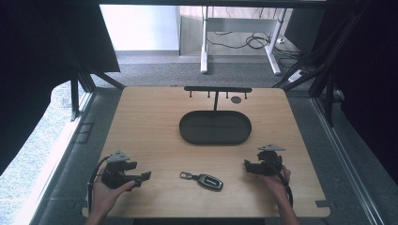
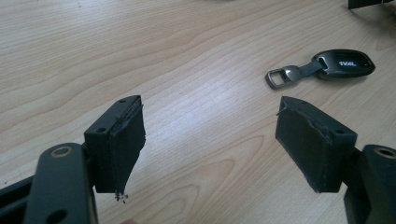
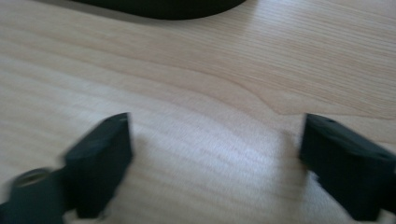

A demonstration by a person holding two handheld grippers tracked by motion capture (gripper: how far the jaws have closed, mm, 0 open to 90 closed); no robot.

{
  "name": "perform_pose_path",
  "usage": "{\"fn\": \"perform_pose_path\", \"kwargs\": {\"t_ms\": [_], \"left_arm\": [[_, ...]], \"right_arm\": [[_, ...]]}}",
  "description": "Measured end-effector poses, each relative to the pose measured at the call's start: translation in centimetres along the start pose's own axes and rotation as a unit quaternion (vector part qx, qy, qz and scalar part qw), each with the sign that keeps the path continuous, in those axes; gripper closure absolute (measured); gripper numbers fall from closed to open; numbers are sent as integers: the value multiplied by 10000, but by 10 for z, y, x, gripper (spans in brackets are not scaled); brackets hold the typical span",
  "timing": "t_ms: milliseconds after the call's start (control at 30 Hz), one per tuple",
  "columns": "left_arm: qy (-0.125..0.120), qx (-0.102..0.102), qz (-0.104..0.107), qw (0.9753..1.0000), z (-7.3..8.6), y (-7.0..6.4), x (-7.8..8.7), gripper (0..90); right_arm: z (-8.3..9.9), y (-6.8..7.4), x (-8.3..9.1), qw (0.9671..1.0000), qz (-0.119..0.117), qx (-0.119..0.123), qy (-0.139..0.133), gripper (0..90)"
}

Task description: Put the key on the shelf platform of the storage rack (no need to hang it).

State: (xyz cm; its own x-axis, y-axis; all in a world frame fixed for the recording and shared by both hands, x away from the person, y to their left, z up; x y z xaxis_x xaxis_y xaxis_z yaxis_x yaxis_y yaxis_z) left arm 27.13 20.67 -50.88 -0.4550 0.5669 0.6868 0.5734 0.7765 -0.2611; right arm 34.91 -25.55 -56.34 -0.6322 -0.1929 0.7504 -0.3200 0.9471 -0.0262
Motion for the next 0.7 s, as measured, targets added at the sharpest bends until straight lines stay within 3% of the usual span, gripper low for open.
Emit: {"fn": "perform_pose_path", "kwargs": {"t_ms": [33,100,133,267,333,367,400,467,567,700], "left_arm": [[-4,29,-5,10000,0,0,0,243],[-1,28,-15,10000,1,1,0,243],[3,42,-17,10000,1,1,0,243],[-6,53,-15,10000,2,3,1,243],[-43,97,-24,9999,1,3,2,243],[-43,97,-24,9999,1,3,2,243],[-39,98,-22,9999,1,3,3,243],[-38,99,-22,9999,1,3,3,243],[-45,88,-18,9999,1,3,3,243],[-49,81,-13,10000,1,4,4,243]], "right_arm": [[-1,2,4,9996,-278,100,14,176],[-1,3,6,9993,-349,118,6,198],[-3,6,11,9982,-562,224,-19,223],[-10,15,20,9947,-839,580,103,255],[-18,21,29,9919,-940,848,122,272],[-18,21,29,9919,-940,848,122,272],[-28,27,38,9889,-1014,1072,151,282],[-38,33,46,9857,-1083,1275,192,291],[-51,41,55,9825,-1171,1436,169,300],[-61,47,58,9808,-1255,1487,164,309]]}}
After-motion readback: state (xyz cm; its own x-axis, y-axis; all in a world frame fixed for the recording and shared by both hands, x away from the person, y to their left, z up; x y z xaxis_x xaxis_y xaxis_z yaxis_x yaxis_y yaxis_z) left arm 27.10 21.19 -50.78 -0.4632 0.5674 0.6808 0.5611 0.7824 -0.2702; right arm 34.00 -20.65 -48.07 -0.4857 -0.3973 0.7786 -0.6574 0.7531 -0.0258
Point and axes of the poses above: each handheld gripper's, and its own axes: x roughly backward along the jaws, z roughly out of its underside, y roughly to its left, the point moved 4 cm from there along -x, roughly forward along the jaws, and after that the axes turned 2 degrees about z, right-handed, at the moved point
